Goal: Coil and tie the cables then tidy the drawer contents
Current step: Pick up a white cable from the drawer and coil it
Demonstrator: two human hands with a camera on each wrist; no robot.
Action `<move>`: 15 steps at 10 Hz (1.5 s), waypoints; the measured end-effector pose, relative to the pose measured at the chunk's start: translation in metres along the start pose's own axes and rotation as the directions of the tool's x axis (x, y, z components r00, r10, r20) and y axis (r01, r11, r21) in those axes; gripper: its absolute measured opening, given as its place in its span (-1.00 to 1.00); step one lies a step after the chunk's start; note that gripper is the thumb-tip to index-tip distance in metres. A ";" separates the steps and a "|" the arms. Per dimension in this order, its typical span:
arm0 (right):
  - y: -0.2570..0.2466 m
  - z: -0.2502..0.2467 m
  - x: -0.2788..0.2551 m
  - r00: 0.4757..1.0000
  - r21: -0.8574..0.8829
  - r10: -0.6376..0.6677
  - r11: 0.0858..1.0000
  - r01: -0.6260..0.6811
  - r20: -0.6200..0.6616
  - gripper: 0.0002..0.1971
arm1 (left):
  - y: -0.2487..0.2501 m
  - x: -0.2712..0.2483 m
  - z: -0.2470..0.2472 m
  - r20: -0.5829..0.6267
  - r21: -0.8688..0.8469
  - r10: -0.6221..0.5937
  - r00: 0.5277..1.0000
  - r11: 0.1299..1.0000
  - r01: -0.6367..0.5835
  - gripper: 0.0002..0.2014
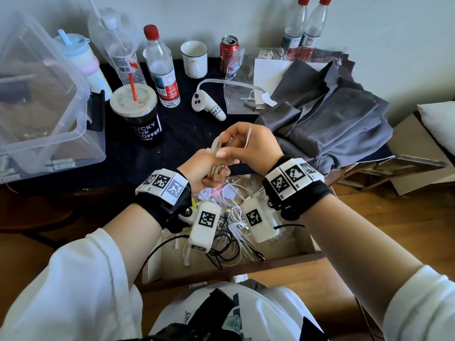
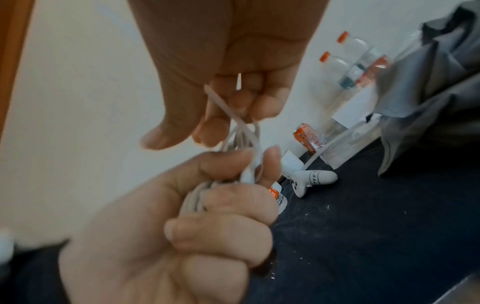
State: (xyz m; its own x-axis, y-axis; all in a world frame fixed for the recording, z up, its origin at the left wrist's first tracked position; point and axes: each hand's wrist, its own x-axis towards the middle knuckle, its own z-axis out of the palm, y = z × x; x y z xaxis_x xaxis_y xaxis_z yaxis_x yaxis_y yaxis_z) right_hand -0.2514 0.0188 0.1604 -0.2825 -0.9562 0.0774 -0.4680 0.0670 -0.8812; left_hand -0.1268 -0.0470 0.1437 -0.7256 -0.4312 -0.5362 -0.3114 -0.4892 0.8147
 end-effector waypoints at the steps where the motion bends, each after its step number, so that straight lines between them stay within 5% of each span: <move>1: 0.003 -0.010 -0.003 0.999 0.305 -0.031 0.952 0.017 0.042 -0.76 | 0.001 0.000 -0.004 0.008 -0.116 -0.026 1.000 0.993 0.026 -0.89; 2: 0.000 -0.011 -0.004 0.995 0.387 -0.066 0.921 0.032 0.075 -0.92 | 0.002 0.001 -0.006 0.040 -0.171 -0.035 0.999 0.984 0.041 -0.89; 5: -0.007 -0.008 -0.006 1.000 0.076 -0.015 0.997 0.016 -0.006 -0.58 | 0.003 0.002 -0.002 0.064 -0.147 0.053 0.997 0.988 -0.043 -0.63; 6: -0.002 -0.006 -0.003 0.996 -0.056 -0.018 0.998 0.014 -0.084 -0.55 | 0.004 0.002 -0.001 0.045 -0.149 0.058 0.997 0.987 -0.051 -0.78; 10: 0.001 -0.007 -0.001 0.995 -0.055 -0.017 0.998 0.011 -0.096 -0.52 | 0.005 0.004 0.000 0.047 -0.116 0.078 0.996 0.991 -0.073 -0.82; 14: -0.002 0.004 0.000 0.998 -0.150 0.020 0.988 -0.029 -0.061 -0.60 | 0.005 0.005 0.011 0.017 0.116 0.072 0.997 0.990 -0.073 -0.74; 15: -0.002 0.003 0.001 0.998 -0.153 0.021 0.988 -0.031 -0.067 -0.81 | 0.005 0.005 0.013 -0.004 0.163 0.081 0.997 0.983 -0.079 -0.73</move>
State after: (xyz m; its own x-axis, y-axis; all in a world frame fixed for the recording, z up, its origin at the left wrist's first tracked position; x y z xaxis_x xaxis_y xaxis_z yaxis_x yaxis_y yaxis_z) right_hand -0.2486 0.0166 0.1609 -0.3477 -0.9333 0.0895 -0.5816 0.1398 -0.8014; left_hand -0.1395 -0.0420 0.1484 -0.7462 -0.4720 -0.4695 -0.3489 -0.3233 0.8796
